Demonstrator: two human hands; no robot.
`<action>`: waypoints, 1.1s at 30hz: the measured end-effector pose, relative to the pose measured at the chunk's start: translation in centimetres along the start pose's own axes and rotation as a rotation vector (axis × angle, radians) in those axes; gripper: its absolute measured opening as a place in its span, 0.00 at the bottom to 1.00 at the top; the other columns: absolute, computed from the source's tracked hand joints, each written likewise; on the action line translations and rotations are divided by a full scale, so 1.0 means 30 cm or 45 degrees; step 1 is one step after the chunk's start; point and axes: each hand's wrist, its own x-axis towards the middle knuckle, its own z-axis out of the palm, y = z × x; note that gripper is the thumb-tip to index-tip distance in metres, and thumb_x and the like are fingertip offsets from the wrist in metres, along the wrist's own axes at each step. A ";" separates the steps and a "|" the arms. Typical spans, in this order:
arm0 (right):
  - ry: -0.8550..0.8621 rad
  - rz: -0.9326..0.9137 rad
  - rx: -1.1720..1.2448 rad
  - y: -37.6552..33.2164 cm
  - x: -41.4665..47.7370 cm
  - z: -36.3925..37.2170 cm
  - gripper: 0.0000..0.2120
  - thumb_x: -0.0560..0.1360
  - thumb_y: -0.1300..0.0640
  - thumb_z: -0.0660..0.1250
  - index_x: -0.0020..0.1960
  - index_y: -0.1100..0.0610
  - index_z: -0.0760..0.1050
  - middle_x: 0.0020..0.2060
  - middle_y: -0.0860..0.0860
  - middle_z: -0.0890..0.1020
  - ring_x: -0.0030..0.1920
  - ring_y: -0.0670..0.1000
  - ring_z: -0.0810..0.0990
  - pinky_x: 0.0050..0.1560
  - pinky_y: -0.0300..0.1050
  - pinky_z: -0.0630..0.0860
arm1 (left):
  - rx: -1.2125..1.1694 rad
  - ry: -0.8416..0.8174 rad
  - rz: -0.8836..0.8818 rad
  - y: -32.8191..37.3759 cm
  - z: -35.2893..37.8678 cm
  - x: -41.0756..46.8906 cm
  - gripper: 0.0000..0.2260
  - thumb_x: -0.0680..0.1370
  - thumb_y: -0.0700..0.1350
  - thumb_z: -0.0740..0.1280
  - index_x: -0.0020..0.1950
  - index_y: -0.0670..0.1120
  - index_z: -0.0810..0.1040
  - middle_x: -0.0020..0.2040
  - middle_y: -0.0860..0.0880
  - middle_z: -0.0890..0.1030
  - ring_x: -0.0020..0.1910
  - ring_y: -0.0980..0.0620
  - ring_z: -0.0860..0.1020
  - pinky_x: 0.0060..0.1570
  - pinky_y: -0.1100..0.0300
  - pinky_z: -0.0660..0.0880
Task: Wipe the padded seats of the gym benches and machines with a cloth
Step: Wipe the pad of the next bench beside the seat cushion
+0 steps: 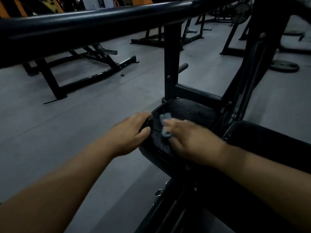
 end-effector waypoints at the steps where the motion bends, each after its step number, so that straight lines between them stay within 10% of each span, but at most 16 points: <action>1: 0.042 0.102 -0.030 0.062 0.000 -0.018 0.18 0.82 0.53 0.58 0.68 0.57 0.74 0.70 0.56 0.75 0.69 0.57 0.73 0.68 0.47 0.65 | 0.051 -0.008 0.032 0.016 0.004 0.010 0.29 0.78 0.61 0.51 0.79 0.53 0.60 0.79 0.53 0.61 0.75 0.53 0.63 0.70 0.55 0.63; 5: -0.021 0.484 -0.297 0.180 0.125 -0.068 0.12 0.80 0.50 0.60 0.59 0.55 0.74 0.60 0.56 0.72 0.63 0.60 0.73 0.60 0.53 0.70 | 0.233 -0.012 0.095 0.081 0.042 0.044 0.27 0.83 0.58 0.56 0.80 0.53 0.57 0.81 0.53 0.55 0.78 0.51 0.56 0.75 0.55 0.55; 11: -0.041 0.134 -0.312 0.119 -0.076 -0.035 0.20 0.80 0.58 0.59 0.70 0.62 0.72 0.72 0.57 0.72 0.72 0.58 0.69 0.72 0.50 0.63 | 0.264 0.006 0.114 0.202 0.117 0.094 0.32 0.76 0.61 0.49 0.80 0.53 0.58 0.81 0.50 0.56 0.80 0.50 0.53 0.77 0.51 0.52; 15: 0.003 0.432 -0.206 0.197 -0.028 -0.073 0.15 0.75 0.63 0.59 0.51 0.67 0.82 0.52 0.65 0.81 0.57 0.66 0.79 0.56 0.56 0.77 | 0.246 0.052 0.101 0.225 0.149 0.072 0.32 0.76 0.61 0.47 0.79 0.52 0.60 0.81 0.49 0.58 0.79 0.49 0.54 0.77 0.48 0.53; 22: -0.039 0.118 0.064 -0.016 -0.268 -0.089 0.22 0.81 0.55 0.54 0.69 0.63 0.72 0.71 0.58 0.72 0.72 0.59 0.69 0.73 0.46 0.62 | 0.270 0.113 0.168 0.280 0.142 0.044 0.21 0.82 0.49 0.56 0.74 0.47 0.70 0.75 0.48 0.69 0.73 0.49 0.67 0.71 0.57 0.61; 28: 0.192 0.574 0.018 0.202 -0.350 -0.178 0.19 0.71 0.42 0.60 0.55 0.54 0.71 0.55 0.54 0.79 0.58 0.59 0.78 0.59 0.55 0.75 | 0.190 0.058 0.263 0.474 0.187 0.034 0.22 0.82 0.45 0.57 0.76 0.48 0.67 0.77 0.50 0.65 0.75 0.49 0.64 0.72 0.56 0.62; 33: 0.113 0.298 -0.095 0.115 -0.473 -0.154 0.20 0.79 0.47 0.56 0.65 0.56 0.74 0.65 0.53 0.74 0.64 0.55 0.71 0.65 0.51 0.68 | 0.118 0.159 0.323 0.611 0.183 0.033 0.17 0.82 0.44 0.57 0.70 0.46 0.73 0.69 0.47 0.75 0.68 0.48 0.72 0.66 0.55 0.67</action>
